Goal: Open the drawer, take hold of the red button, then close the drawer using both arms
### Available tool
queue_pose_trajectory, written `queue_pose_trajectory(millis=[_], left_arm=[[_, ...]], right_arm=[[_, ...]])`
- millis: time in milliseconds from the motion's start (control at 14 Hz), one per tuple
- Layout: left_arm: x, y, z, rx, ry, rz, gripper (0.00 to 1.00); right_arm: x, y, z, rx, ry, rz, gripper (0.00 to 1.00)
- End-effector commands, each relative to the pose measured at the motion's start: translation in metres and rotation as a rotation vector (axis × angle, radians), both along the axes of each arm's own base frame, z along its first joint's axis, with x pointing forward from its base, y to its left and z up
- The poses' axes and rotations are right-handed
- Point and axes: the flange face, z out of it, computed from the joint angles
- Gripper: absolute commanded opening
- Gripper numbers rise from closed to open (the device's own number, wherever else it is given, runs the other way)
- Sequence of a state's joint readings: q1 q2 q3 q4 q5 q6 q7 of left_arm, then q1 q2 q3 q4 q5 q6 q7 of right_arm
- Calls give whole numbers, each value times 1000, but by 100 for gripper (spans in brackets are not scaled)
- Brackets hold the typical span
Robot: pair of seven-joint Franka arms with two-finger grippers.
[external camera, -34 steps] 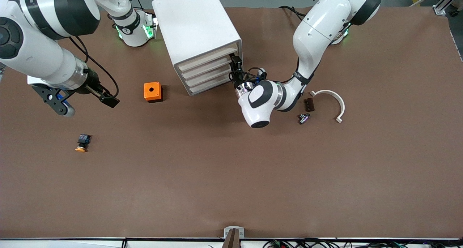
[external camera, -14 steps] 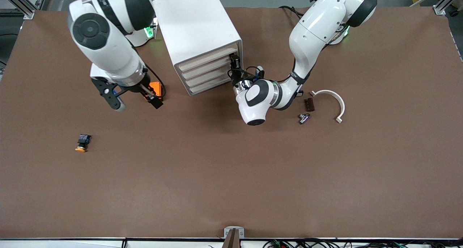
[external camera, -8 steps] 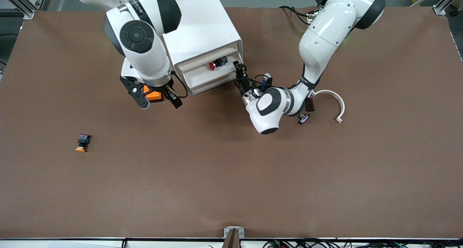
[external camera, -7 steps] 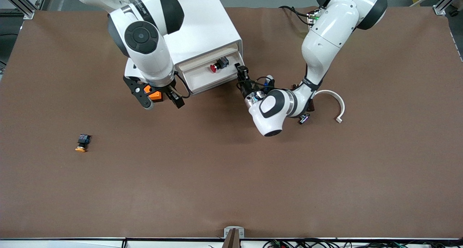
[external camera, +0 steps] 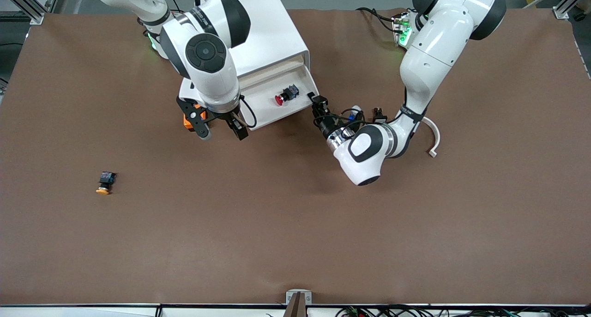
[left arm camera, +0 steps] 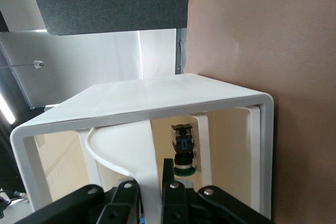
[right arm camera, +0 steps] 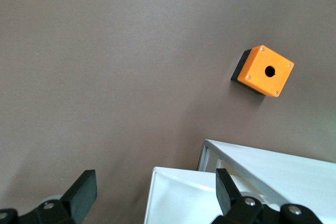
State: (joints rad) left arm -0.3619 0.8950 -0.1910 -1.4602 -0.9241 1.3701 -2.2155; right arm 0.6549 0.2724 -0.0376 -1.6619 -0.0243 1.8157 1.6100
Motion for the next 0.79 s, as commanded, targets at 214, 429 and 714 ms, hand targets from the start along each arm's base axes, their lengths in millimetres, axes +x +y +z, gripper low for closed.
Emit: queue_pose_trajectory(millis=[214,429,714], left_arm=[[25,26,0,-14,-10,54,17],[25,28,-5,-10,-4,58,25],[27,26,-5,-16,-9,60,100]], right_arm=[[-7,34,-21,6,-54,-53,100],[-14,53,-28,31,-67,-30,100],[-20,74,-49,45,-76,-10,100]])
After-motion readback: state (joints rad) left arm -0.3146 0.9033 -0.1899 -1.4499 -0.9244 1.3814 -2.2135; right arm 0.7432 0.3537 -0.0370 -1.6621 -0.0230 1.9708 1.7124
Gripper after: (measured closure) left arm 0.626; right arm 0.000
